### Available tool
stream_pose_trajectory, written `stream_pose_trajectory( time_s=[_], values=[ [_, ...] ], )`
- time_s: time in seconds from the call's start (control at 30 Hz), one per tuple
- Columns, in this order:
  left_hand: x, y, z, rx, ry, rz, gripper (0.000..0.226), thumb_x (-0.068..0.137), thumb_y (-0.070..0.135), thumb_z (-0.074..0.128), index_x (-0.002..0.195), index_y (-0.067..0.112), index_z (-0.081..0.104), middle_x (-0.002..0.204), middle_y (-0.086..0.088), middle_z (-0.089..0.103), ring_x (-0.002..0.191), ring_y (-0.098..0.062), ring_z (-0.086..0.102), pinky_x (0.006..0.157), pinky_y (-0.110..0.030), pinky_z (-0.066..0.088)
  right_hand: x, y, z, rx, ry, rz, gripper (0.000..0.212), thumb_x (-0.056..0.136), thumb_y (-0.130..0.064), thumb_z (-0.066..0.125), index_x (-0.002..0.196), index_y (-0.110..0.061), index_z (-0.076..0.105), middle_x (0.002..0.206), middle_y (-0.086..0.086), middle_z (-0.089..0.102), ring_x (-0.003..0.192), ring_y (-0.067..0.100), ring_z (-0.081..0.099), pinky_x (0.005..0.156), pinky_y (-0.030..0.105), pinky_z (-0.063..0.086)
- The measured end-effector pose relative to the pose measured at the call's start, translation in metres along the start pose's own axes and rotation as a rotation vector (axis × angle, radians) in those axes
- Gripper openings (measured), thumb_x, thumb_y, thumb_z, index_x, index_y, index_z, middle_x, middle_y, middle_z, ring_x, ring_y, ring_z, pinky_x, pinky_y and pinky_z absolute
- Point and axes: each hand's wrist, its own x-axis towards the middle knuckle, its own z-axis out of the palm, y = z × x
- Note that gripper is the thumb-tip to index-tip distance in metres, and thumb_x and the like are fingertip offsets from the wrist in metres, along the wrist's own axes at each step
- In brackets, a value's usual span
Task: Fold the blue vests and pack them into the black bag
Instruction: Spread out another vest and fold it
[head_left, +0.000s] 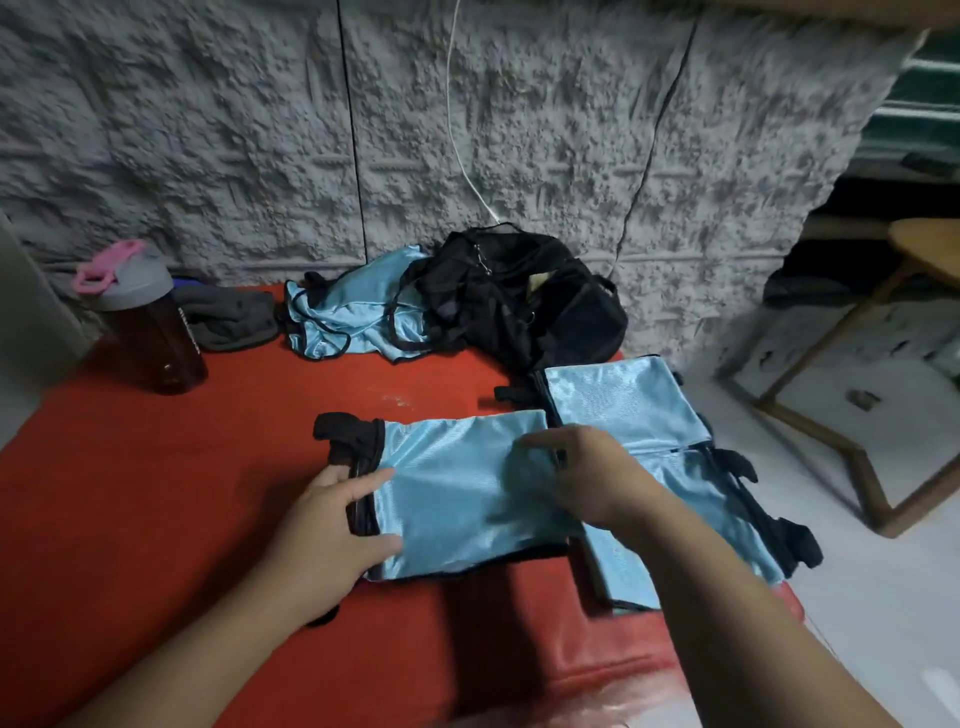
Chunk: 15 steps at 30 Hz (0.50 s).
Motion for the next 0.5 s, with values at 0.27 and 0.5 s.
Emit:
stream_pose_trajectory(
  time_s=[0.27, 0.5],
  values=[
    [-0.005, 0.088, 0.116, -0.083, -0.096, 0.089, 0.074, 0.075, 0.014, 0.086, 0.142, 0.023, 0.056, 0.134, 0.007, 0.043, 0.124, -0.005, 0.044, 0.095, -0.007, 0.024, -0.033, 0.077, -0.091, -0.031, 0.200, 0.260, 0.066, 0.079, 0.005, 0.042, 0.123, -0.034, 0.072, 0.108, 0.000, 0.067, 0.072, 0.010, 0.062, 0.051, 0.011, 0.045],
    [0.015, 0.120, 0.181, 0.006, -0.170, 0.050, 0.077, 0.077, 0.017, 0.084, 0.147, 0.019, 0.052, 0.147, -0.003, 0.041, 0.134, -0.017, 0.045, 0.097, -0.009, 0.024, -0.029, 0.127, -0.091, -0.425, 0.188, 0.179, 0.063, 0.075, -0.002, 0.059, 0.133, -0.027, 0.067, 0.121, 0.003, 0.062, 0.108, 0.024, 0.062, 0.080, 0.026, 0.047]
  ],
)
